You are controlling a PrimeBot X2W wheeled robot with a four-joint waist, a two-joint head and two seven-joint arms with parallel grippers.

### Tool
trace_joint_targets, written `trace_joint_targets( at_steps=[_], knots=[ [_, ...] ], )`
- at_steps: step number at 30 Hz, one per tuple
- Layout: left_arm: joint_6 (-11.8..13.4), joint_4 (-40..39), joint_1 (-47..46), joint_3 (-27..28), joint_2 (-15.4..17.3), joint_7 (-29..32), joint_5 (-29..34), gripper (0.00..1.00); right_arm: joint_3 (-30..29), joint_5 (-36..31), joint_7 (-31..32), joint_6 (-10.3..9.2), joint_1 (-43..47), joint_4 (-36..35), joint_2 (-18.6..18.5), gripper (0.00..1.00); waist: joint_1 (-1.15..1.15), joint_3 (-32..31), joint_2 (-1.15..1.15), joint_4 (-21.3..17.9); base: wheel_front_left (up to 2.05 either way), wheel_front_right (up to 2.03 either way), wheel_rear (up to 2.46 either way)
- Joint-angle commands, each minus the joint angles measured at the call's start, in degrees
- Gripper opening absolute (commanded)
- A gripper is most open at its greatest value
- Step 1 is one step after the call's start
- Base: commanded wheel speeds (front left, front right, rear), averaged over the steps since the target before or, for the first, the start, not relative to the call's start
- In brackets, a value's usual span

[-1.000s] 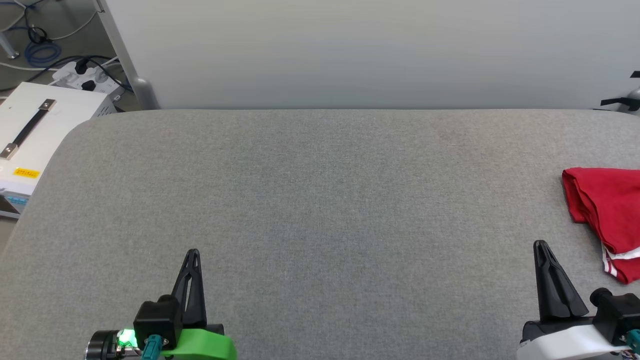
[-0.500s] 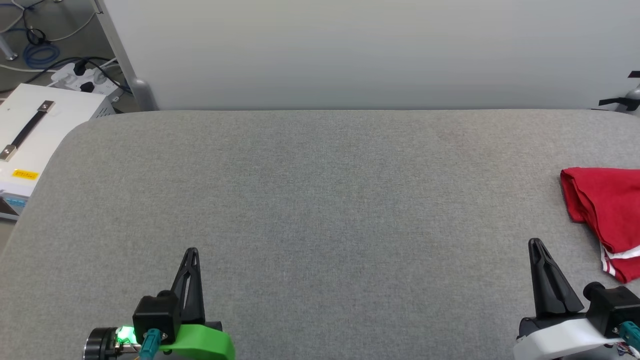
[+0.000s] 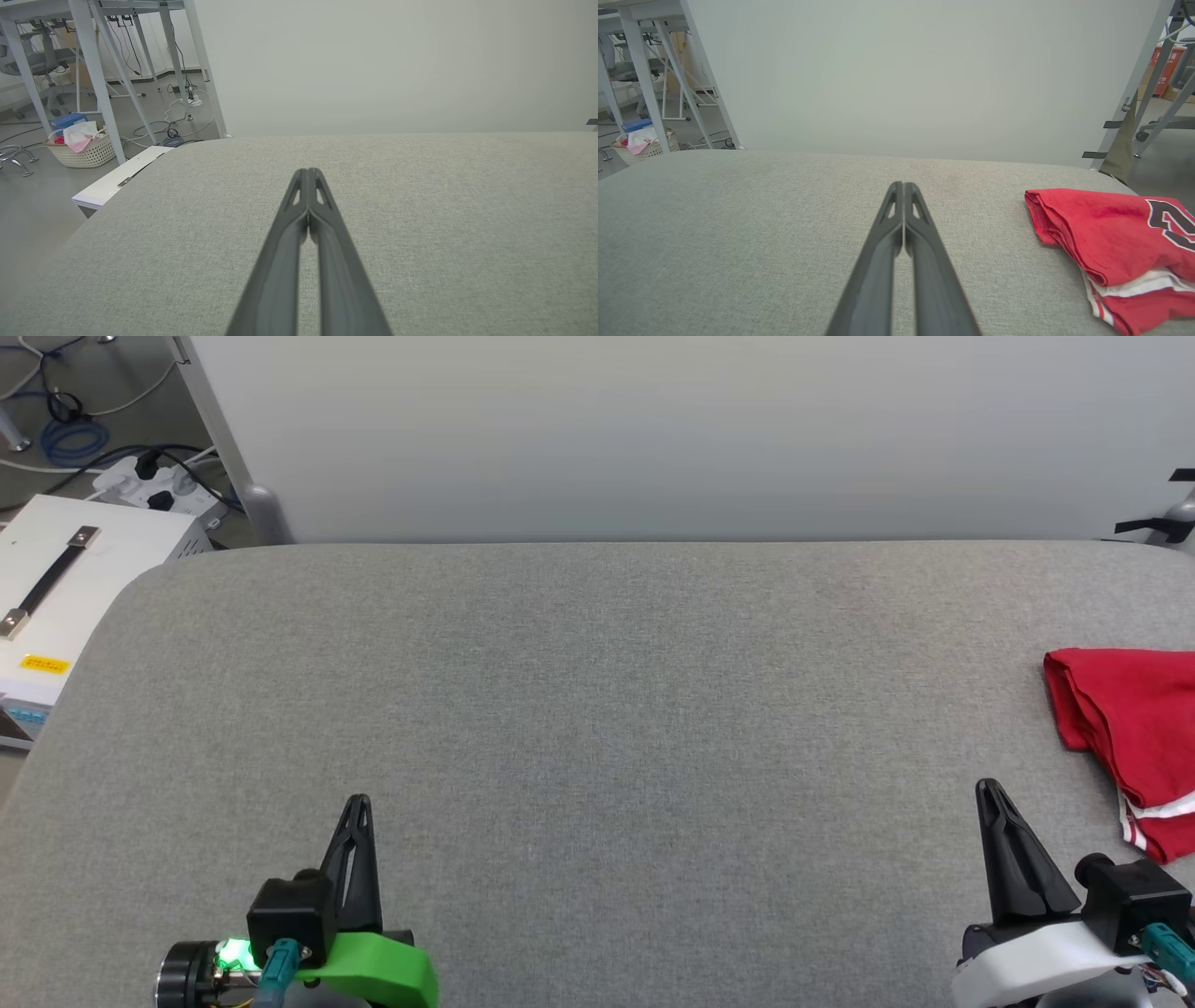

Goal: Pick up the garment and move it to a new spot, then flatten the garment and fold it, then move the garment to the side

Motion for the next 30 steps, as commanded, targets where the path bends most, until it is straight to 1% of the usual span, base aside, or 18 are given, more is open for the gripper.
trace_joint_targets(
  at_steps=[1,30],
  knots=[
    [-0.3,0.0,-1.2,0.2,-0.2,0.4,0.6,0.00,0.1,-0.4,0.4,-0.02,-1.1,0.3,0.2,0.00,0.00,0.0,0.00,0.0,0.00,0.00,0.00],
    [-1.7,0.0,-2.9,1.6,-0.7,4.2,1.5,0.00,0.6,-2.8,4.2,-0.03,-3.2,1.5,0.6,0.00,0.00,-0.3,0.00,-0.5,0.00,0.00,0.00]
  ],
)
